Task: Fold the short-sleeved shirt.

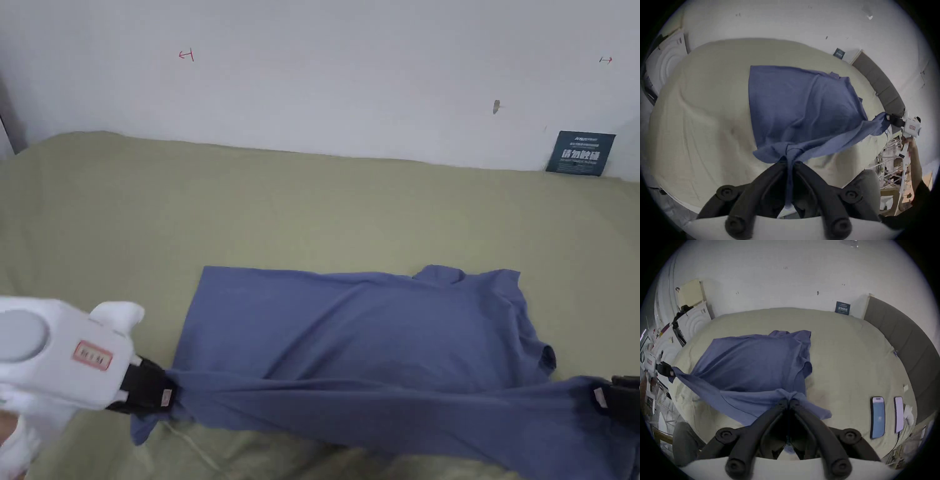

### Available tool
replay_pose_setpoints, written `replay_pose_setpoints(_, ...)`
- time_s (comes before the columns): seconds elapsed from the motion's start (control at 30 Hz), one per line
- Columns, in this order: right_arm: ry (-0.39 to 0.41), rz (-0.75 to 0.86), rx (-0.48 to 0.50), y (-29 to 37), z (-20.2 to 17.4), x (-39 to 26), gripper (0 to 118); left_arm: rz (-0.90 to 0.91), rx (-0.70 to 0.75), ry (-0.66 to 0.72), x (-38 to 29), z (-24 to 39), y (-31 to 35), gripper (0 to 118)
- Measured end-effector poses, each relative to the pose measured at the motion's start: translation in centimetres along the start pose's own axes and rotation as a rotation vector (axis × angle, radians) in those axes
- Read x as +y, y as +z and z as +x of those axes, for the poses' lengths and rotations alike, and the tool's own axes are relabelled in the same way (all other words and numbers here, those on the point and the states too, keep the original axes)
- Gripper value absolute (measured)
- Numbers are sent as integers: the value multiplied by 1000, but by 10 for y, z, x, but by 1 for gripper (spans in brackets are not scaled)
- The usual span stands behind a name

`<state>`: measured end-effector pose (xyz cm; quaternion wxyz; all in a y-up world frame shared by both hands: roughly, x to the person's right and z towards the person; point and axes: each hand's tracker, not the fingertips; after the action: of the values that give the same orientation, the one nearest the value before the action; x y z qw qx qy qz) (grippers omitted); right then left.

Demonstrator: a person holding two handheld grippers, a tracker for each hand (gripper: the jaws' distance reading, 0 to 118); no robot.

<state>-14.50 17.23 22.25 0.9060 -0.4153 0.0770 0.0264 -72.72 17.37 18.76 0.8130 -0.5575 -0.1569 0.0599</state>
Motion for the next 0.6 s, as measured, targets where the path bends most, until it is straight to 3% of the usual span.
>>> replay_pose_setpoints(0.2, -39, -81, -51, -71, 13, 39, 1, -127, 71, -26, 60, -16, -52, 2)
replay_pose_setpoints(0.27, -37, -111, -64, -101, 19, 47, 1, -116, 60, -8, 70, -18, -63, 7)
replay_pose_setpoints(0.3, -34, -114, -74, -111, 20, 49, 3, -90, 62, 8, 75, -21, -67, 26)
replay_pose_setpoints(0.33, -33, -114, -91, -120, 22, 50, 13, -54, 69, 30, 79, -24, -71, 56)
replay_pose_setpoints(0.37, -39, -110, -116, -125, 25, 51, 35, -32, 111, 51, 79, -25, -72, 85)
replay_pose_setpoints(0.4, -60, -102, -150, -123, 20, 49, 64, -9, 157, 78, 79, -28, -76, 97)
replay_pose_setpoints(0.43, -85, -96, -148, -123, 24, 48, 75, 11, 161, 92, 76, -30, -75, 96)
replay_pose_setpoints(0.53, -167, -1, -66, -98, 26, 43, 69, 108, 133, 108, 55, -30, -57, 89)
replay_pose_setpoints(0.57, -166, 26, -54, -88, 26, 40, 69, 149, 148, 102, 48, -28, -50, 76)
replay_pose_setpoints(0.6, -148, 57, -55, -76, 24, 36, 66, 204, 182, 85, 36, -23, -40, 45)
